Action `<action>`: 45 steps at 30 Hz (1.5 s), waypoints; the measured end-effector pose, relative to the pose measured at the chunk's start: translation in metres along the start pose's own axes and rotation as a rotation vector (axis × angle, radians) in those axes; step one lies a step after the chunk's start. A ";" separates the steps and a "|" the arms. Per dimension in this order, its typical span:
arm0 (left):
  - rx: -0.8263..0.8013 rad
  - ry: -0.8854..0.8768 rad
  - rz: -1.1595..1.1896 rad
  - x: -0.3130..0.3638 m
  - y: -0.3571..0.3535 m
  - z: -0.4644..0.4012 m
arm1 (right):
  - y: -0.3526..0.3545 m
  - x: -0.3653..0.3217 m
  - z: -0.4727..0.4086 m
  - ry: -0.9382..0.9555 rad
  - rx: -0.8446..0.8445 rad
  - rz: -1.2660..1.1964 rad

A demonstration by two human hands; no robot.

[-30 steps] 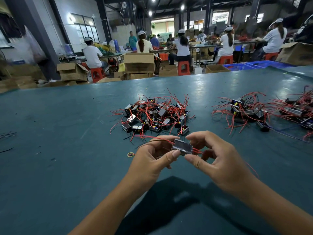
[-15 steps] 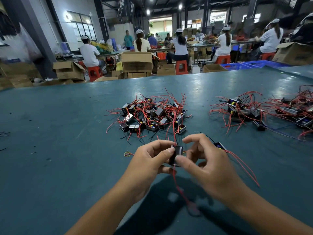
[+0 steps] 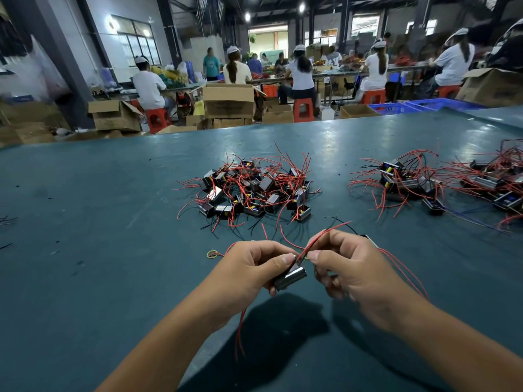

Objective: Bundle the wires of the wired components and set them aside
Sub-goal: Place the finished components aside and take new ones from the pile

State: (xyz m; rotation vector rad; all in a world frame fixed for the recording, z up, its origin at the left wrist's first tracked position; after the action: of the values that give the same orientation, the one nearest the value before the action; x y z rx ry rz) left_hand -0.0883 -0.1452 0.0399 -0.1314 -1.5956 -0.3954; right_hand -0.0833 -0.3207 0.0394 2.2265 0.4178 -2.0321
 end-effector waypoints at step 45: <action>0.019 -0.197 -0.645 -0.013 0.011 -0.010 | 0.011 0.021 -0.011 -0.021 0.030 0.587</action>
State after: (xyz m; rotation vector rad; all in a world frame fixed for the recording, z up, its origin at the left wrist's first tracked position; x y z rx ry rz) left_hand -0.0745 -0.1359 0.0295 0.3816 -1.8158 -0.8849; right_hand -0.0686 -0.3252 0.0183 2.0149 -0.2492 -1.7427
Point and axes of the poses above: each hand's wrist, its own z-axis away from the middle knuckle, its own y-axis out of the back of the hand, x = y × z, the point moved 3 cm from there along -z, towards the middle knuckle, and after that the axes turned 2 degrees about y, right-handed, at the moved point
